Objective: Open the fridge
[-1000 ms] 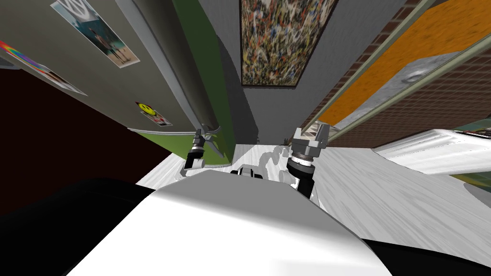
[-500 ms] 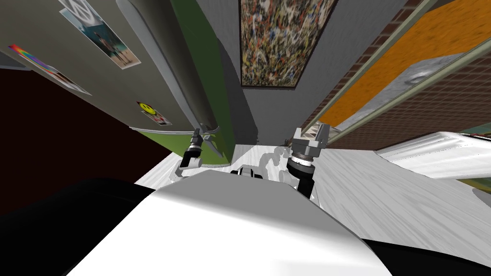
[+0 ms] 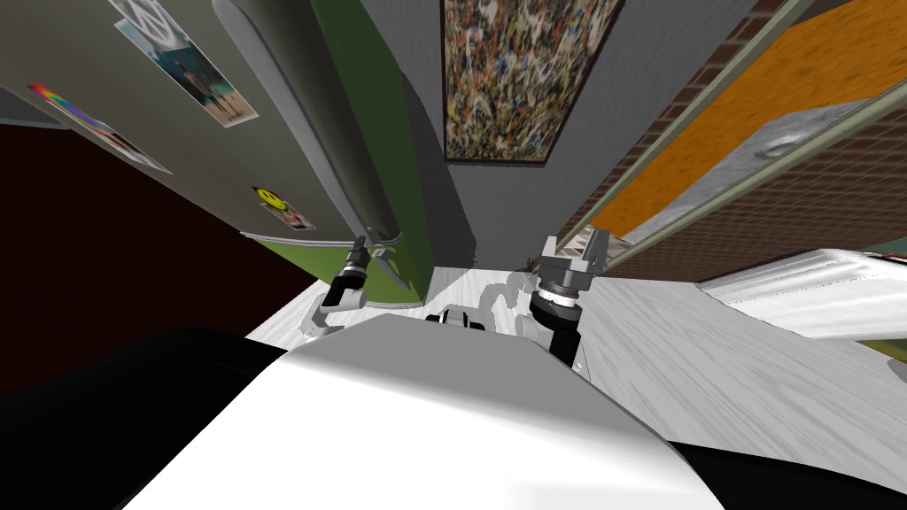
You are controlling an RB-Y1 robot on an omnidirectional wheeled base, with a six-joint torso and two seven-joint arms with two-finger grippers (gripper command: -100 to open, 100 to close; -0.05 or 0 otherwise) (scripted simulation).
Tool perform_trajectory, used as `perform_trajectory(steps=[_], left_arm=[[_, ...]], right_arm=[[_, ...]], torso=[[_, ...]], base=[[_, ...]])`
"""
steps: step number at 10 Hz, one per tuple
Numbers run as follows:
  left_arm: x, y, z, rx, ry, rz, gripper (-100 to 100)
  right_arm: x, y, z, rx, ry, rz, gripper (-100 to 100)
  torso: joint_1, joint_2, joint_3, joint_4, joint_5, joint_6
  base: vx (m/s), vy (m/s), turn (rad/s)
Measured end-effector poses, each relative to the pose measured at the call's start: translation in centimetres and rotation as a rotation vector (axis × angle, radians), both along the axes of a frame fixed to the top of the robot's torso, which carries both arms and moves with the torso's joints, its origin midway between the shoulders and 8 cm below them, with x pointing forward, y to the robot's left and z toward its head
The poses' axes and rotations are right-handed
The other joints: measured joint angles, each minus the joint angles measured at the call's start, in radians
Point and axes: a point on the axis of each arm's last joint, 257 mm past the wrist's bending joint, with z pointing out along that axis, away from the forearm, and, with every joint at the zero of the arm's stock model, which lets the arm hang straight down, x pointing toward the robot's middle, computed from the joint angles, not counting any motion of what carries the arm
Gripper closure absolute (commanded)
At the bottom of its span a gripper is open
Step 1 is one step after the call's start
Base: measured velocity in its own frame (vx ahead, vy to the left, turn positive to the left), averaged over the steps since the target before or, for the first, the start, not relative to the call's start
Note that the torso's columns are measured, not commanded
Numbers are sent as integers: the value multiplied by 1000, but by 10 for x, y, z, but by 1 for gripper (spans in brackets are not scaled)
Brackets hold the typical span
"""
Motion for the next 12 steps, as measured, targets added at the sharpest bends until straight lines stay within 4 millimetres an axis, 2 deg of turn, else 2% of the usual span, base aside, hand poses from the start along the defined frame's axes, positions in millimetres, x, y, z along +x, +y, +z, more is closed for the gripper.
perform_trajectory(steps=[12], left_arm=[[-10, 43, 10, 33, 202, 108, -100]], right_arm=[[0, 0, 0, 0, 0, 0, 0]], torso=[[-7, -1, 0, -1, -2, 5]], base=[[16, -54, 25]])
